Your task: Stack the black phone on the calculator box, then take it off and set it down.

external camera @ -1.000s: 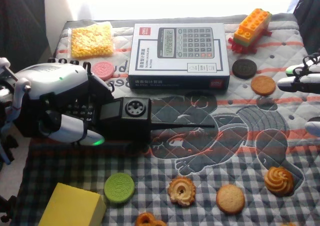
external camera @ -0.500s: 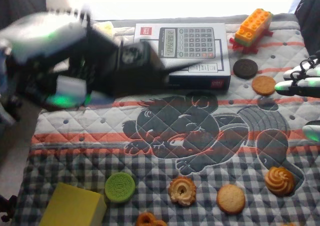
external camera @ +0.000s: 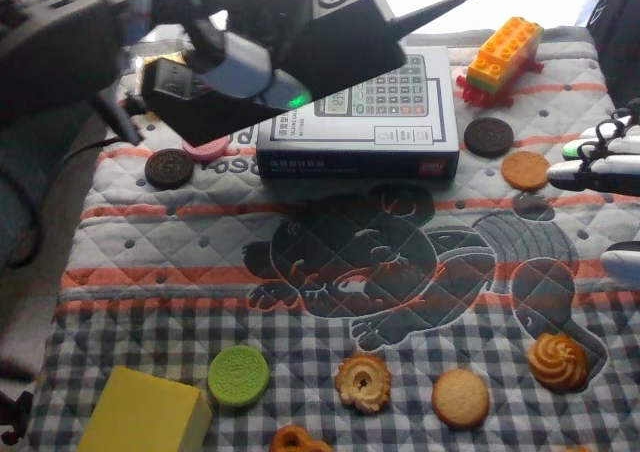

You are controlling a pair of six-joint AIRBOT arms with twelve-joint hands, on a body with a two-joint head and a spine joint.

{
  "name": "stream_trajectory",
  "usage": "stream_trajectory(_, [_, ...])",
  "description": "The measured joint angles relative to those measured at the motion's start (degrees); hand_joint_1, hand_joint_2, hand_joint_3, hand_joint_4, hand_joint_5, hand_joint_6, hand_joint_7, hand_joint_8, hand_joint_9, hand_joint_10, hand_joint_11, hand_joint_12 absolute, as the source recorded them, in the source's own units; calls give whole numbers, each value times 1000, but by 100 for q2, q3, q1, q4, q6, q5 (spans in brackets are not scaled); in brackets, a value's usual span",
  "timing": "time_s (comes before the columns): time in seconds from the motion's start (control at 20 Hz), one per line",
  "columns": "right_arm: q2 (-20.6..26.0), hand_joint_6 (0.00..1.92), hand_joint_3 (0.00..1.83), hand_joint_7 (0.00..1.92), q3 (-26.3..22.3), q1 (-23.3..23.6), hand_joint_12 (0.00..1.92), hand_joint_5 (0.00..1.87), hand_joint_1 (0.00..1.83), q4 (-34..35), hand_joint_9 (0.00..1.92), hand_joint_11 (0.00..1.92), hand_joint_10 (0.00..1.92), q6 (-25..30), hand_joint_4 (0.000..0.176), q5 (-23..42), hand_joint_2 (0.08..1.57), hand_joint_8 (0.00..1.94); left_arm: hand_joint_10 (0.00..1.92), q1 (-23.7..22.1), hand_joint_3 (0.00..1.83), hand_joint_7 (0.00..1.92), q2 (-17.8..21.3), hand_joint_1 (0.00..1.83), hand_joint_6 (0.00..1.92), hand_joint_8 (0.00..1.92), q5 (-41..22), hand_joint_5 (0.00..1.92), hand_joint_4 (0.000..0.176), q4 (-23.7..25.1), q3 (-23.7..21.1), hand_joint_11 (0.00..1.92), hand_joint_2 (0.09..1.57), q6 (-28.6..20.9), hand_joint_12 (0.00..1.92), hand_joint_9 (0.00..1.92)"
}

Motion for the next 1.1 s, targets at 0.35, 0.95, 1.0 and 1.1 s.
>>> stream_trajectory(0.35, [-59, 1, 3, 403, 22, 59, 239, 447, 370, -79, 432, 376, 5, 0, 24, -4, 1330, 0, 483, -140, 0, 1124, -822, 1260, 760, 903, 544, 1028, 0, -46, 791, 873, 1075, 15, 1409, 1233])
stream_trajectory(0.95, [-90, 2, 0, 434, 24, 59, 142, 470, 412, -68, 452, 497, 2, 46, 29, -33, 1310, 1, 89, 76, 3, 399, -918, 713, 3, 0, 557, 289, 147, -264, 715, 2, 885, 173, 1199, 478])
stream_trajectory(1.0, [-90, 2, 0, 434, 24, 59, 142, 470, 412, -68, 452, 497, 2, 46, 29, -37, 1310, 1, 89, 81, 3, 399, -857, 713, 3, 0, 527, 289, 147, -267, 610, 2, 885, 173, 1199, 478])
stream_trajectory(1.1, [-92, 3, 0, 437, 24, 61, 130, 476, 388, -63, 456, 493, 2, 55, 29, -35, 1310, 1, 10, 81, 2, 330, -728, 721, 5, 2, 328, 222, 173, -275, 417, 0, 884, 173, 821, 342])
